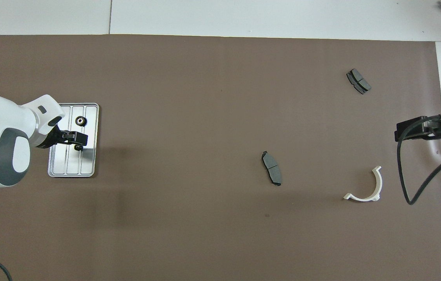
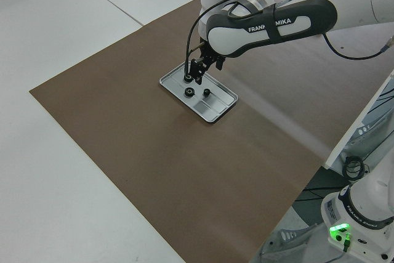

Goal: Place bearing gear from tray to pile
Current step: 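Grasp a black bearing gear in the tray with the left gripper, then carry the gear out of the tray and set it on the table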

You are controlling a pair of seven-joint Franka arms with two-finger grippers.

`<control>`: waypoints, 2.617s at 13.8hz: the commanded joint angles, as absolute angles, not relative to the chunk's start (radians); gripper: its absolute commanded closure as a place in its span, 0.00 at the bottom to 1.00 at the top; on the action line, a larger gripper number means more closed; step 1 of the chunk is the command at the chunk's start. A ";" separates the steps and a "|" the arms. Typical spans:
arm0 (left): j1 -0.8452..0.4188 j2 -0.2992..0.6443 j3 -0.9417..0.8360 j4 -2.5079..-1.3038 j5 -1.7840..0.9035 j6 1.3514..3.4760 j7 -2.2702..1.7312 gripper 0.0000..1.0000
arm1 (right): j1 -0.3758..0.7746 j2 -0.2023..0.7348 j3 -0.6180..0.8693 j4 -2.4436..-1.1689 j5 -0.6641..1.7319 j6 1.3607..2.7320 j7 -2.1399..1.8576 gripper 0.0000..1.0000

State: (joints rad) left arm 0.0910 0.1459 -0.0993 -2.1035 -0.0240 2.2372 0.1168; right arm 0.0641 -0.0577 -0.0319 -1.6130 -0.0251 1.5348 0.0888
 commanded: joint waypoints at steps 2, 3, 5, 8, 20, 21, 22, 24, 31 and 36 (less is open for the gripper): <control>0.101 0.126 -0.103 -2.172 -0.035 2.302 0.109 0.19 | 0.057 -0.081 -0.031 -1.640 -0.008 1.546 0.067 0.00; 0.101 0.126 -0.103 -2.180 -0.035 2.316 0.109 0.21 | 0.057 -0.081 -0.031 -1.640 -0.008 1.546 0.067 0.00; 0.101 0.130 -0.103 -2.192 -0.035 2.341 0.101 0.25 | 0.058 -0.081 -0.031 -1.640 -0.008 1.546 0.068 0.00; 0.101 0.147 -0.103 -2.207 -0.035 2.381 0.092 0.30 | 0.058 -0.081 -0.031 -1.640 -0.008 1.546 0.067 0.00; 0.109 0.181 -0.103 -2.206 -0.035 2.413 0.091 0.55 | 0.058 -0.081 -0.031 -1.640 -0.008 1.546 0.067 0.00; 0.109 0.181 -0.103 -2.207 -0.035 2.414 0.091 0.60 | 0.057 -0.081 -0.031 -1.640 -0.008 1.546 0.067 0.00; 0.109 0.181 -0.103 -2.206 -0.035 2.413 0.091 0.63 | 0.058 -0.081 -0.031 -1.640 -0.008 1.546 0.067 0.00; 0.109 0.181 -0.103 -2.206 -0.035 2.413 0.091 0.68 | 0.058 -0.081 -0.031 -1.640 -0.008 1.546 0.067 0.00; 0.107 0.201 -0.103 -2.148 -0.035 2.389 0.074 0.76 | 0.058 -0.081 -0.031 -1.640 -0.008 1.546 0.067 0.00; -0.029 0.252 -0.104 -1.951 -0.034 2.247 -0.188 0.76 | 0.058 -0.081 -0.031 -1.640 -0.008 1.546 0.067 0.00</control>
State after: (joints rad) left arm 0.0598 0.2111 -0.1132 -2.0334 -0.0248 2.3069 -0.0561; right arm 0.0641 -0.0577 -0.0319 -1.6130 -0.0251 1.5348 0.0888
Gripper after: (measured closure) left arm 0.749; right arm 0.000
